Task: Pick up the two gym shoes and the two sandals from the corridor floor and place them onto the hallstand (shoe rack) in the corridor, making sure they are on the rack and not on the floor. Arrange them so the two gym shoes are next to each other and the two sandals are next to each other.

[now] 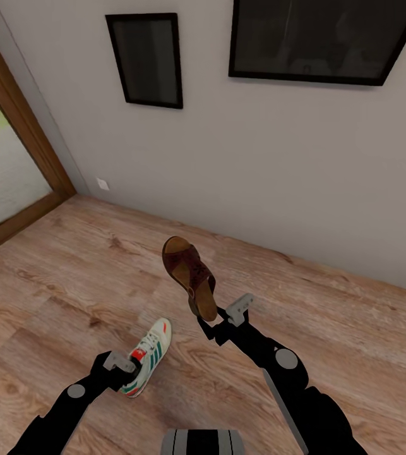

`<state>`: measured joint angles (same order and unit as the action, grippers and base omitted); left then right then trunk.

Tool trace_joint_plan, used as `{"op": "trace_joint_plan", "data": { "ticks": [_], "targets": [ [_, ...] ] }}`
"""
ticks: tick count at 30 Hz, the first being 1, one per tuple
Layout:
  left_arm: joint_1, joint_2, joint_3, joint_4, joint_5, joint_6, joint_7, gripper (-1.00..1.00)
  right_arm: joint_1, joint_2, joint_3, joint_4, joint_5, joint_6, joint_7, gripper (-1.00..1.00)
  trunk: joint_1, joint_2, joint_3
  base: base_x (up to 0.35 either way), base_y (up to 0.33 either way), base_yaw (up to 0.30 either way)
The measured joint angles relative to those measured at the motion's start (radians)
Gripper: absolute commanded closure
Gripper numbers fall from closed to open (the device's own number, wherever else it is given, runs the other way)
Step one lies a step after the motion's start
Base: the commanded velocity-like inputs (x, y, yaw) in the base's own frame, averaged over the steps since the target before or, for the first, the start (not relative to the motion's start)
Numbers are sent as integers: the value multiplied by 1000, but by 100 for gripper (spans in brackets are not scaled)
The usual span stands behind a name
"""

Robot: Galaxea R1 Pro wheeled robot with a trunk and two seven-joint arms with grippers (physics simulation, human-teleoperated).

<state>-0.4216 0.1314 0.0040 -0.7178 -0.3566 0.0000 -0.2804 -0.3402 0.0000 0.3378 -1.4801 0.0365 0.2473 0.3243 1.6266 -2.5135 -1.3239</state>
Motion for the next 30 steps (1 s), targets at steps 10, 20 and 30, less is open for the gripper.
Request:
{"op": "trace_joint_plan", "data": {
  "ticks": [10,20,30],
  "targets": [
    [0,-1,-1,5,0,0,-1,-100,0,0,0,0,0,0,0,100,0,0,0,13,12,1],
    [0,-4,-10,6,-1,0,-3,-100,0,0,0,0,0,0,0,100,0,0,0,20,0,0],
    [0,-3,-11,6,-2,0,-3,-100,0,0,0,0,1,0,0,100,1,0,-4,1,0,-62]
  ]
}}
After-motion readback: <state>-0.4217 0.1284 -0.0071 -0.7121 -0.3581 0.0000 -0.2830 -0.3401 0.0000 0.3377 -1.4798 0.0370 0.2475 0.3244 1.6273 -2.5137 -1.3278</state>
